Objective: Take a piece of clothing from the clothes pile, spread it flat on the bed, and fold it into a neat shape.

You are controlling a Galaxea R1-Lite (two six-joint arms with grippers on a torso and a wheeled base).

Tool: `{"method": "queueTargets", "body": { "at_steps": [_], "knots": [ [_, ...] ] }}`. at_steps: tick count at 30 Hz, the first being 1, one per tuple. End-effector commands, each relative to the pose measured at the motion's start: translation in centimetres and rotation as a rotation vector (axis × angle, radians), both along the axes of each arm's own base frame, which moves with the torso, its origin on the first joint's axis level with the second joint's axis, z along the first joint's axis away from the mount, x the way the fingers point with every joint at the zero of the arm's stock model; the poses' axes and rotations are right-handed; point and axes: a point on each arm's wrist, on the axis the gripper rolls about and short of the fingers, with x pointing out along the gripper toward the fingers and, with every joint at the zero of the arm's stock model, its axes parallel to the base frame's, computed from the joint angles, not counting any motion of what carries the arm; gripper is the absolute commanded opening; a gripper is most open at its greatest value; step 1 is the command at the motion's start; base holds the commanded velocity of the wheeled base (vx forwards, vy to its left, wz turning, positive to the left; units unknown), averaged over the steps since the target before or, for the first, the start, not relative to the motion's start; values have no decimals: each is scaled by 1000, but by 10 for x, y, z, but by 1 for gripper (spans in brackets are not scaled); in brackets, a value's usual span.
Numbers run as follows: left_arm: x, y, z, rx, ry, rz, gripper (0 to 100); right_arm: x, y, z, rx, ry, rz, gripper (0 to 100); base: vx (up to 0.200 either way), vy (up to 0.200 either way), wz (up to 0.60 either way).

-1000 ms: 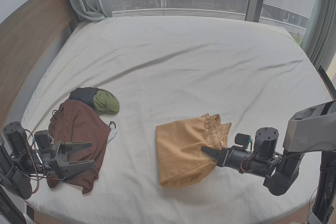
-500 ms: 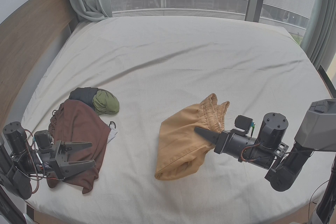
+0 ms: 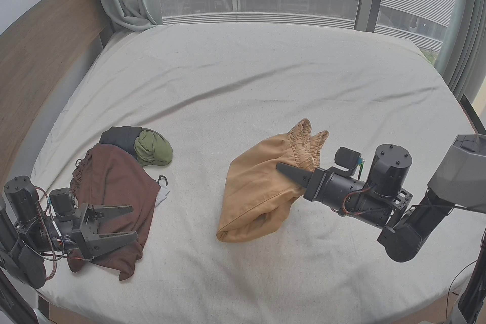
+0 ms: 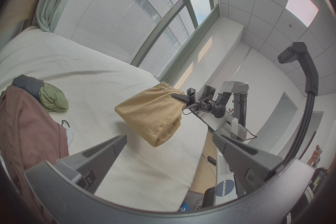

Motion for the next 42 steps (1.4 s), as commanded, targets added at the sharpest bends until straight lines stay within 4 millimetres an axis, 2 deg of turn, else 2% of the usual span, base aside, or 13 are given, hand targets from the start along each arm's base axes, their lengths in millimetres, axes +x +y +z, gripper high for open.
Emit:
{"method": "queueTargets", "body": {
  "at_steps": [1,9,30,37,42],
  "knots": [
    [0,0,0,0,1,1,100,13,4,12,15,-27,-10,0,0,0,0],
    [0,0,0,0,1,1,100,41,5,28,16,-30,-42,0,0,0,0],
    [2,1,-2,0,4,2,100,100,3,20,-4,2,-113,0,0,0,0],
    [2,1,-2,0,6,2,100,115,9,20,-4,2,-114,0,0,0,0],
    [2,1,-2,-1,6,1,100,123,14,27,-2,-5,-111,0,0,0,0]
  ]
}}
